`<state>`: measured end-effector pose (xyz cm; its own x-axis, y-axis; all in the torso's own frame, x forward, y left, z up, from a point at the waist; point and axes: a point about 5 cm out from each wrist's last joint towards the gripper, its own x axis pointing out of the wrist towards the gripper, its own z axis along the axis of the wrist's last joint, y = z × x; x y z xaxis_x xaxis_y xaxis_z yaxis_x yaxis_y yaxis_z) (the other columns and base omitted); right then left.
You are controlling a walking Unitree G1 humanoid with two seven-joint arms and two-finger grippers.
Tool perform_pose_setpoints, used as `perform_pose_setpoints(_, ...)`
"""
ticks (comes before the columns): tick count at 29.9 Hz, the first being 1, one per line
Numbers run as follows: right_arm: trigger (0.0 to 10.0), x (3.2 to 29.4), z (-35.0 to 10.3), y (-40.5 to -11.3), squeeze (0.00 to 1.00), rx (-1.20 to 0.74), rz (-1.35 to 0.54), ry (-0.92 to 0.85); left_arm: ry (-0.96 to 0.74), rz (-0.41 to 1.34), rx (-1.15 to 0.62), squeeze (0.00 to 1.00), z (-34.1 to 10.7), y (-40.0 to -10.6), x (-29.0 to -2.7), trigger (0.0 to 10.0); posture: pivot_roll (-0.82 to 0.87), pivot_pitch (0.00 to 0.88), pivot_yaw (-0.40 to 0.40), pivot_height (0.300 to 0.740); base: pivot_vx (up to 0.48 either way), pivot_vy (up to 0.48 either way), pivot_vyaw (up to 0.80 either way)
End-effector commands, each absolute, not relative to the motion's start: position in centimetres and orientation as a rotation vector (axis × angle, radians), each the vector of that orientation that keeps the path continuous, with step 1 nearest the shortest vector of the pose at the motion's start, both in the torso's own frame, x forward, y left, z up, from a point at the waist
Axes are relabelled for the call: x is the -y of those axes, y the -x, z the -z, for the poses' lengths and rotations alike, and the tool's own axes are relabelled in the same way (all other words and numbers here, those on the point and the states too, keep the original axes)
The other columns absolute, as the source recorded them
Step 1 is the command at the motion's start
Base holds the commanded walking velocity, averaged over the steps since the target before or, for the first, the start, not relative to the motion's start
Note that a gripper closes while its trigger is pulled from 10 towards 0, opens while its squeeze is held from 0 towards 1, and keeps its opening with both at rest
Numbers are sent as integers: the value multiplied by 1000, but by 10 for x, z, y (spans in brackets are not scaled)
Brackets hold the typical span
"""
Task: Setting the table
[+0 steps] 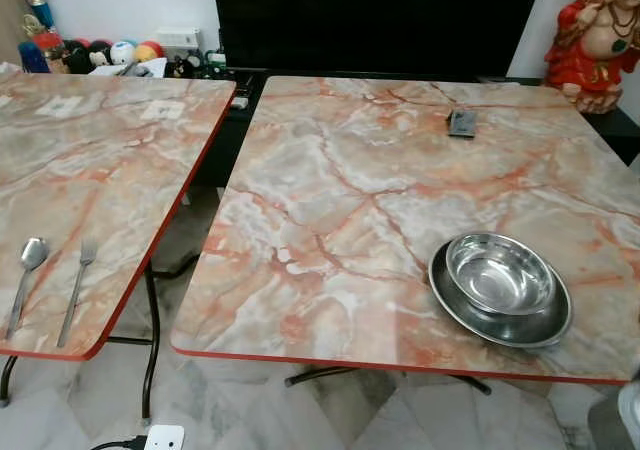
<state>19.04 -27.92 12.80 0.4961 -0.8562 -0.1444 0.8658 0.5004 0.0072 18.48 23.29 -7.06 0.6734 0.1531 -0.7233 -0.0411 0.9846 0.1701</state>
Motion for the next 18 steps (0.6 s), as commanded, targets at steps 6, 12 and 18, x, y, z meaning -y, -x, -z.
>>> perform_pose_setpoints(6,10000,262,-65,-162,0,-537,932,-106,-143,-128,-849,0,74,-178,-233,10000,-68,78,-42,740,0,0,0)
perform_pose_setpoints(12,10000,260,-33,-158,0,-679,859,-46,-141,-137,-848,0,74,-178,-233,10000,-56,68,-46,740,0,0,0)
perform_pose_setpoints(18,10000,254,-4,-166,0,-774,729,-28,-141,-145,-849,0,75,-176,-234,10000,-59,58,-45,740,0,0,0)
